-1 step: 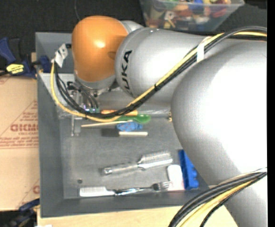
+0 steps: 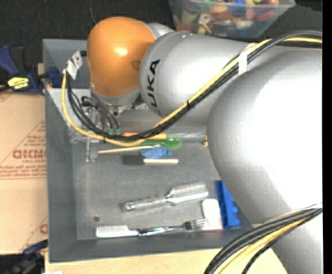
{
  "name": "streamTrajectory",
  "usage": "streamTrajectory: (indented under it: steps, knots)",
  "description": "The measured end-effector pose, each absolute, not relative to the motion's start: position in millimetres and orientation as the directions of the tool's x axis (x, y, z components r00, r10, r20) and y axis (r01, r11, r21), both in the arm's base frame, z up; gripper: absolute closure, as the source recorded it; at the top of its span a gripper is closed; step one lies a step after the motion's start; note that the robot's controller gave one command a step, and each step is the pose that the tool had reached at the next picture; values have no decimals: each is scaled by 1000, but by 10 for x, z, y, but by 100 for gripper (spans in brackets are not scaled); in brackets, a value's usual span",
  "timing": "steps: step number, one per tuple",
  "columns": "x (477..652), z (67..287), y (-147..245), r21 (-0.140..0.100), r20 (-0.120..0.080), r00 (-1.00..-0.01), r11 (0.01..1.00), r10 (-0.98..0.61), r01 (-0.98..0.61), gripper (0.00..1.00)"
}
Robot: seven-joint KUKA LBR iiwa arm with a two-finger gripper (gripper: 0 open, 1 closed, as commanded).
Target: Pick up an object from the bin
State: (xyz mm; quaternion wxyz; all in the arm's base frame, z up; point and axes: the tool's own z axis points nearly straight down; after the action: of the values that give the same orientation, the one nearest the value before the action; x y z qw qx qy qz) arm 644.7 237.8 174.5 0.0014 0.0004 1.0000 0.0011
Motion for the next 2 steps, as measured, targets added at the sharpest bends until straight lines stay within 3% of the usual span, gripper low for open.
streamTrajectory:
  steps: [1, 2]
  knots:
    - [6461, 696, 1486, 0, -2, -999, 999, -53, -53, 0]
    - [6478, 710, 1244, 8, -14, -1000, 1000, 3, 3, 0]
